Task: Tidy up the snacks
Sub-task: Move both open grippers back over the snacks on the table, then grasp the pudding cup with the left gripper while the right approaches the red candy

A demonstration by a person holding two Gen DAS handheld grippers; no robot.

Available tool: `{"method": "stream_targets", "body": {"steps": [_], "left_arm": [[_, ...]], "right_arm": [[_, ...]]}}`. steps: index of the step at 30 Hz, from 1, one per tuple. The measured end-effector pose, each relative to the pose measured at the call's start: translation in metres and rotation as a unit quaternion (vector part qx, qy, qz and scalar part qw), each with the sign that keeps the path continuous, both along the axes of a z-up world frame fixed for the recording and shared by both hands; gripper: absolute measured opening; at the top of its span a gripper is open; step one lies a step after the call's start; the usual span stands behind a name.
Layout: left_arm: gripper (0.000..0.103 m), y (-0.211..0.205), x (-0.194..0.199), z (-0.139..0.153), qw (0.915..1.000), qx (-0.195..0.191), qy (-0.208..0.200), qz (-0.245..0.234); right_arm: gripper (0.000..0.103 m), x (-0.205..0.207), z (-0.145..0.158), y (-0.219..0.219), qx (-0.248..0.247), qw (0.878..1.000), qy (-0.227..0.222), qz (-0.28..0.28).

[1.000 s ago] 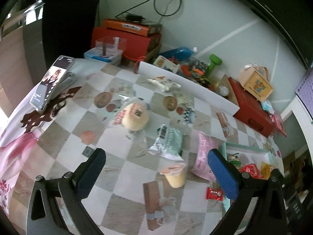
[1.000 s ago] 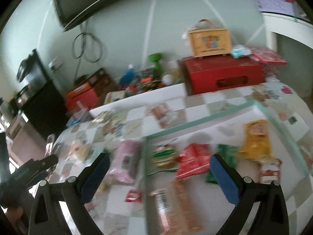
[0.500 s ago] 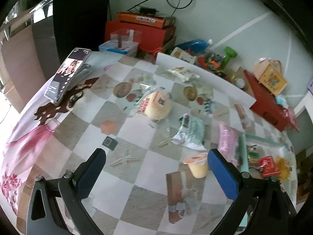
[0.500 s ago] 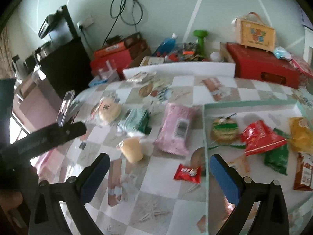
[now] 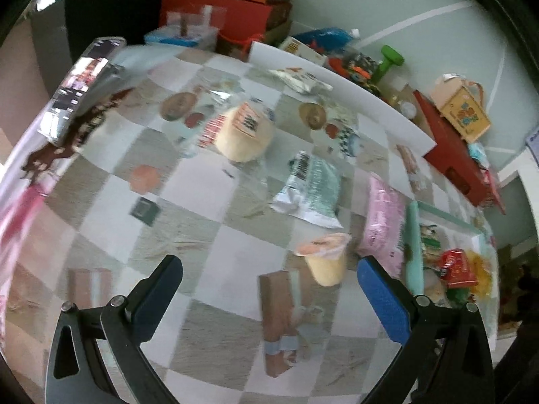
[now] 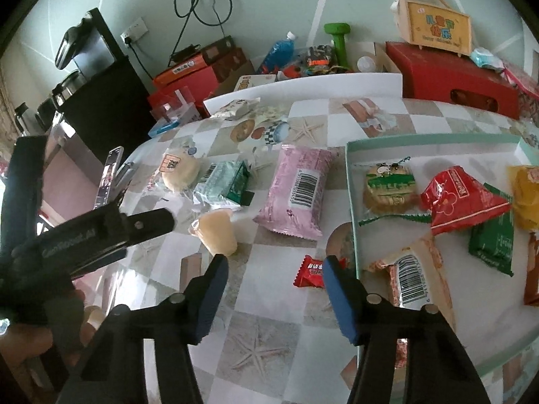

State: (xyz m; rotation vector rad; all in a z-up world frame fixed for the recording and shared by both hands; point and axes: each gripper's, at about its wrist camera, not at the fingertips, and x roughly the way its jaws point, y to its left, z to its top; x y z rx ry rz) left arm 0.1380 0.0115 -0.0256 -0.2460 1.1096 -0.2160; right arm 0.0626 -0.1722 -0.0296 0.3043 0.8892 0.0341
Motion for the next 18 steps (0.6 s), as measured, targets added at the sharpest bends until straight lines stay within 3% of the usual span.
{"method": "stream_targets", "body": {"steps": [4,7,12,15,18], "left_arm": [[0.101,-0.011,0.004,-0.003,0.9997,-0.016,0.003,-0.019],[0.091,-0.021,0.008,-0.006,0.9989,-0.031,0.005,-0.035],[0.086,-0.033,0.012,-0.012,0.9979,-0.036,0.01,-0.053],[0.073,-0.039,0.016,-0.015,0.9975,-0.038,0.008,-0.06],[0.066,-0.044,0.021,-0.022,0.9975,-0.031,0.013,-0.062]], "right_arm": [[0.058,0.002,-0.003,0.005,-0.009,1.0,0.004,0.01],[0.054,0.005,-0.009,0.008,-0.013,1.0,0.013,0.017],[0.054,0.009,-0.018,0.008,-0.019,0.999,0.024,0.016],[0.054,0.011,-0.023,0.005,-0.017,0.999,0.032,0.015],[0.054,0.012,-0.027,0.005,-0.013,0.999,0.039,0.018]]}}
